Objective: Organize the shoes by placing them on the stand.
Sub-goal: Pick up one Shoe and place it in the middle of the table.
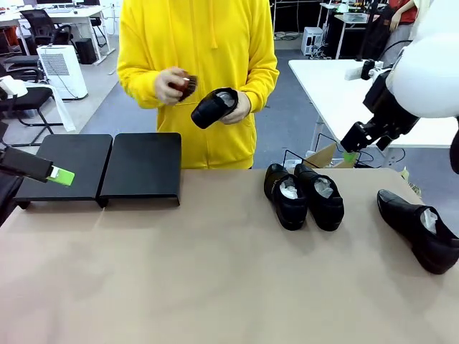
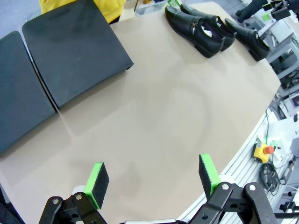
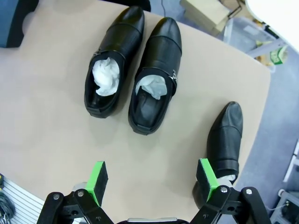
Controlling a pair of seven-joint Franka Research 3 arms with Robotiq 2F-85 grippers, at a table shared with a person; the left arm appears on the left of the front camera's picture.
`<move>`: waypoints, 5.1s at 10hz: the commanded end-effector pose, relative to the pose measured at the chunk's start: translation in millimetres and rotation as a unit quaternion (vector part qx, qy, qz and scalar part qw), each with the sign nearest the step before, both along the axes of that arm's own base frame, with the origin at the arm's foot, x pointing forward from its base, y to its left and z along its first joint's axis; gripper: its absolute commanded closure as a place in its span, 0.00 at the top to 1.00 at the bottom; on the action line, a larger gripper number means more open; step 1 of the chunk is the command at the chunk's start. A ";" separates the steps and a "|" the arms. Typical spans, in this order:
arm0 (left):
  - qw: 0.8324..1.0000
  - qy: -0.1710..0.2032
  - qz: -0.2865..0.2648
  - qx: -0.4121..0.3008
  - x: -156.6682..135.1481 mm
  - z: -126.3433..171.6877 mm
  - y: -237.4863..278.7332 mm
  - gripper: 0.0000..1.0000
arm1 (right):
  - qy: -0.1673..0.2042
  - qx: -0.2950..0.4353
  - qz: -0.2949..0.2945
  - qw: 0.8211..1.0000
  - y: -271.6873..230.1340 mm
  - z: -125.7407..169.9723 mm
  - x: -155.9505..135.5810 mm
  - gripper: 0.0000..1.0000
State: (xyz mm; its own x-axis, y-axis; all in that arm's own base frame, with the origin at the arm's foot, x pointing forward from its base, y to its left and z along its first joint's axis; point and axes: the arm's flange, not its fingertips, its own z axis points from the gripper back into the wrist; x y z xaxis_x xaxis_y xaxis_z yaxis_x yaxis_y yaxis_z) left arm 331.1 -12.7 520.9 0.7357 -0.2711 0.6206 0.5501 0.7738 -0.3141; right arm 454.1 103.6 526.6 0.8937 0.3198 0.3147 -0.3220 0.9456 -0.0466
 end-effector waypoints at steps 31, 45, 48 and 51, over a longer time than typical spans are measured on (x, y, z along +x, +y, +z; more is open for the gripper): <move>1.000 -0.004 -0.010 -0.007 0.3 0.8 1.8 1.00 | 0.093 0.025 -0.147 0.984 98.6 -141.3 111.0 0.64; 1.000 -0.004 -0.010 -0.007 0.3 0.8 1.8 1.00 | 0.146 -0.011 -0.137 0.980 96.4 -179.0 111.9 0.00; 1.000 -0.004 -0.010 -0.007 0.3 0.8 1.8 1.00 | 0.124 0.007 -0.142 0.982 99.3 -152.0 96.5 0.00; 1.000 -0.004 -0.010 -0.007 0.3 0.8 1.8 1.00 | 0.048 0.038 -0.129 0.990 109.5 -90.9 51.4 0.00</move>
State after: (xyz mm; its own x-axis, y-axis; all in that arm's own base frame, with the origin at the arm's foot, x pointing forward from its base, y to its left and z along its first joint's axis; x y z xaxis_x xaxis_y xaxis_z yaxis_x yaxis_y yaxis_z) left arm 331.2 -12.5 520.7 0.7357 -0.2719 0.6203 0.5504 0.7737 -0.3137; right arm 534.2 212.5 417.3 0.9836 0.0808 0.1612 -0.0876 0.9955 0.0355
